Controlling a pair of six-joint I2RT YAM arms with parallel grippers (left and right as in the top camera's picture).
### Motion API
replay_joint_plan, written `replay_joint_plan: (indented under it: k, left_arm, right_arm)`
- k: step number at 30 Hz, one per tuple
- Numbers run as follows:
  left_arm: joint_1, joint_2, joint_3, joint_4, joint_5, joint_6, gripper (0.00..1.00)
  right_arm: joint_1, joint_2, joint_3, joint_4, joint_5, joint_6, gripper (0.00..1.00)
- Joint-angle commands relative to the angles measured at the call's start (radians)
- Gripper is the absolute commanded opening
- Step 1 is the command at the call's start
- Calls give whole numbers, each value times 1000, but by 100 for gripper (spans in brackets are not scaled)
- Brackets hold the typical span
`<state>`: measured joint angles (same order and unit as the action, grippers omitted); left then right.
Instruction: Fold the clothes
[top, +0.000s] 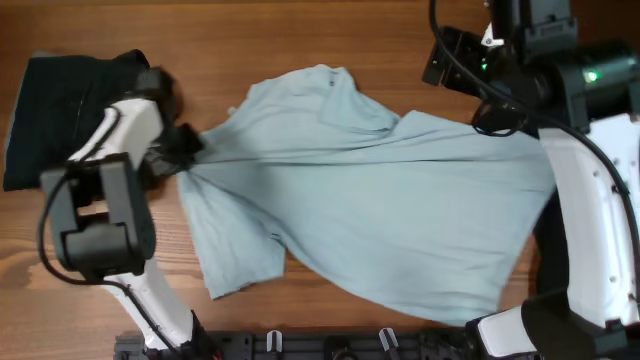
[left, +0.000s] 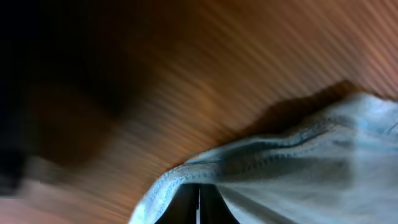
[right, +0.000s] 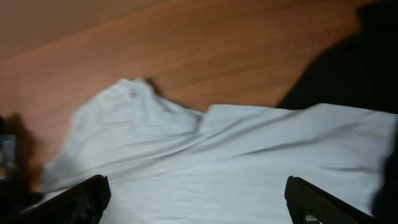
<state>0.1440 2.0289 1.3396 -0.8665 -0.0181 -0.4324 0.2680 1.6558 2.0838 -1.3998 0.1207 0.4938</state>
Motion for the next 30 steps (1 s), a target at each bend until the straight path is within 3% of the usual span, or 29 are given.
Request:
replay_joint_plan:
  k: [1,4,9,12,18,21,25,27,30]
  left_arm:
    - [41,63,-46,25,-22,6,6]
    - [-15,35,-43,43,76,89,13]
    - [-186,-119,8,67,88,235,27]
    - [-266,-154,9,198,77,272,30]
    - [-289,0,9,587,99,272,33]
    - [-289,75,9,720,183,272,26]
    - [-282,129,9,742,200,272,11]
    - [-249,159,9,719,109,238,4]
    - [-166,191,9,687,-45,93,4]
  right_arm:
    - [-4,56,-1,-7,37,6,95]
    - [-4,62,-1,-3,45,6,95]
    - [-4,62,-1,2,80,4,96]
    - [-4,62,-1,10,90,4,96]
    - [-4,62,-1,8,89,3,97]
    - [-4,62,-1,5,89,3,97]
    - [-4,62,-1,1,90,2,97]
    - [-4,63,-3,-8,89,2,97]
    - [-4,68,-39,-23,102,-50,99]
